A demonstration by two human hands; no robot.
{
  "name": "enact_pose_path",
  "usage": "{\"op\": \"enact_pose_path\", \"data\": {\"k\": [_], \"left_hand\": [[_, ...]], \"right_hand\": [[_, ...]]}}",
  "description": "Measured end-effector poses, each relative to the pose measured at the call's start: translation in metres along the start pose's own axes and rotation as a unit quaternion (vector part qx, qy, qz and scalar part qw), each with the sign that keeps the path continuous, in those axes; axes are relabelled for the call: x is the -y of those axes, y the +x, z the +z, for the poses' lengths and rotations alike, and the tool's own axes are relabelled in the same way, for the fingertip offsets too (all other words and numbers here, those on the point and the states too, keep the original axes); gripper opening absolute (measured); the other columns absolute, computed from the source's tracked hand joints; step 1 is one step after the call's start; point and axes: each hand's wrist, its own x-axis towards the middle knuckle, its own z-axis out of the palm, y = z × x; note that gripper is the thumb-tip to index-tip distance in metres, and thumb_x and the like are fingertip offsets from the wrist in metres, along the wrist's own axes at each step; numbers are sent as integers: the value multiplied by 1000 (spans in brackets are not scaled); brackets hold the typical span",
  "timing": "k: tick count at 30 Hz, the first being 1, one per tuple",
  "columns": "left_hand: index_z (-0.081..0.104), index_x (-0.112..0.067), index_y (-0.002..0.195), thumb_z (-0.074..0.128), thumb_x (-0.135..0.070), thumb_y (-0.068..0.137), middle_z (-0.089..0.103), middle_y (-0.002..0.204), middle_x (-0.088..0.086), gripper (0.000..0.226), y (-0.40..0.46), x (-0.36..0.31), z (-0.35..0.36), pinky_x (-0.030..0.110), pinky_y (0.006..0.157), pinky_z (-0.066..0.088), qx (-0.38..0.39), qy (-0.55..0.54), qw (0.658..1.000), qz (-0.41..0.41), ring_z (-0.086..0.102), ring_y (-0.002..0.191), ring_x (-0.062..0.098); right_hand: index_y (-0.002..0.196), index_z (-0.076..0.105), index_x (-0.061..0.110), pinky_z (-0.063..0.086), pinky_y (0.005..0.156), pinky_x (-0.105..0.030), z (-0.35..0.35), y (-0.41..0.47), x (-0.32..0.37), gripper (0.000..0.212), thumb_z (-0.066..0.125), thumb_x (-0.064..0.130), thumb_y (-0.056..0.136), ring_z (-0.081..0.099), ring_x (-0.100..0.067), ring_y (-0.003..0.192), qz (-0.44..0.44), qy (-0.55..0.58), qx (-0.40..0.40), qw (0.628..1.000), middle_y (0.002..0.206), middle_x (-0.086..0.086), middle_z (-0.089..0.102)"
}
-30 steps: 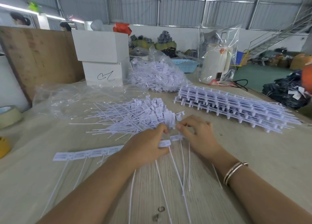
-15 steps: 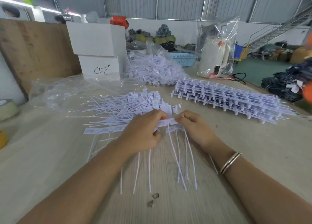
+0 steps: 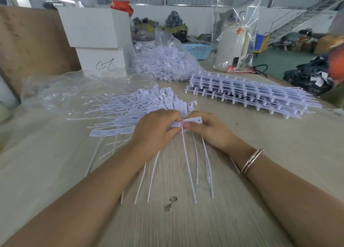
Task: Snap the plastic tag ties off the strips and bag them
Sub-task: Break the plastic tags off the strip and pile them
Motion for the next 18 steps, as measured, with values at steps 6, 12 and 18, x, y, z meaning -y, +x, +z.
{"op": "enact_pose_path", "data": {"k": [6, 12, 18], "left_hand": [[73, -16, 95, 71, -16, 83, 72, 85, -2, 12, 0, 2, -6, 28, 73, 46, 39, -175, 981, -79, 66, 80, 19], [69, -33, 85, 72, -19, 81, 71, 80, -6, 15, -1, 1, -3, 38, 74, 51, 16, -273, 958, -85, 67, 78, 18], [65, -22, 85, 65, -16, 80, 71, 74, -14, 8, 1, -5, 0, 15, 70, 49, 34, -416, 904, -89, 66, 75, 0]], "right_hand": [[77, 66, 26, 38, 83, -29, -5, 0, -3, 15, 62, 16, 87, 53, -8, 81, -41, -67, 24, 997, 76, 11, 61], [81, 67, 4, 41, 74, -26, -7, 1, -6, 18, 65, 22, 80, 55, -13, 76, -32, 58, 8, 998, 78, -6, 61], [68, 69, 20, 45, 71, -17, -5, 3, -8, 17, 60, 15, 82, 61, -10, 73, -41, 190, 42, 980, 68, 5, 66]]}}
